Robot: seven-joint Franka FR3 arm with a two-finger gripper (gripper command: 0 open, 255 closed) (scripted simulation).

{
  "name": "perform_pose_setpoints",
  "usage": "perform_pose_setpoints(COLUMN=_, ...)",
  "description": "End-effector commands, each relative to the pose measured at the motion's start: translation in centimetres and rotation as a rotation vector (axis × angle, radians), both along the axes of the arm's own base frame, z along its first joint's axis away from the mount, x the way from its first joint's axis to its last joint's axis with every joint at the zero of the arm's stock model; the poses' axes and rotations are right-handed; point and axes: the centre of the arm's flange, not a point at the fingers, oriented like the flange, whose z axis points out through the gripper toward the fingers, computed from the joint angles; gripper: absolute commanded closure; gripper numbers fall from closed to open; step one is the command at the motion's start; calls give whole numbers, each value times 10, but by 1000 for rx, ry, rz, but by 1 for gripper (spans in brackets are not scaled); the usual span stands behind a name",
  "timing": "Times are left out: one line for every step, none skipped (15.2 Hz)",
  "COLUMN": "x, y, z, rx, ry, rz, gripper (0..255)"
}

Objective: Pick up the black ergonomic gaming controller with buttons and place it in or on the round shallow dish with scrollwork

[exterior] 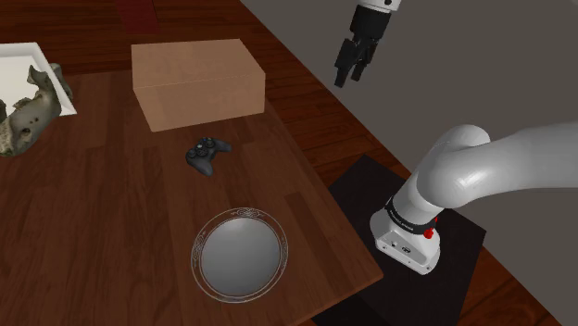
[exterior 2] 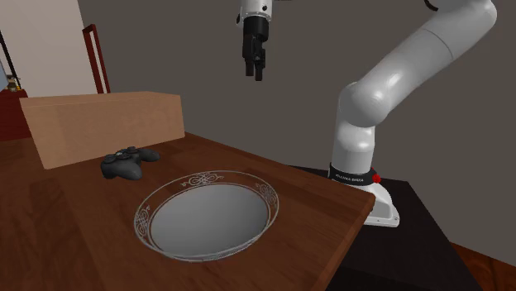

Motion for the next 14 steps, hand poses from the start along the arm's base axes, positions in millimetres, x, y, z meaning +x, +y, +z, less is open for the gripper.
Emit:
perform_pose_setpoints(x=0, y=0, z=0, rx=0, ry=0, rz=0, gripper=0)
perform_pose_setpoints(x=1, y=13, z=-4, rx=-2, ry=-6, rz=-8, gripper=0)
perform_pose_setpoints(x=2, y=25, z=-9, rx=-5, ry=-12, rz=-17, gripper=0)
perform_pose_setpoints(x=3, y=38, z=-13, rx=-7, ry=-18, rz=-25, gripper=0)
perform_pose_setpoints(x=4, y=50, z=-18, rx=-9, ry=-24, rz=-34, gripper=0)
perform_pose_setpoints(x=6, y=63, z=-22, rx=-11, ry=-30, rz=-42, gripper=0)
perform_pose_setpoints(x=7, y=75, z=-27, rx=-14, ry=-36, rz=-50, gripper=0)
perform_pose_setpoints(x=9, y=88, z=-31, rx=-16, ry=-42, rz=-59, gripper=0)
perform_pose_setpoints(x=11, y=100, z=-36, rx=-18, ry=-48, rz=-67, gripper=0)
perform_pose_setpoints(x=12, y=113, z=-40, rx=-20, ry=-54, rz=-76, gripper=0)
perform_pose_setpoints(x=14, y=125, z=-45, rx=-23, ry=-60, rz=-84, gripper=0)
perform_pose_setpoints(x=17, y=137, z=-50, rx=-25, ry=-66, rz=-92, gripper=0)
perform_pose_setpoints(x=19, y=150, z=-54, rx=-27, ry=-72, rz=-101, gripper=0)
perform_pose_setpoints(x=21, y=162, z=-59, rx=-29, ry=-78, rz=-109, gripper=0)
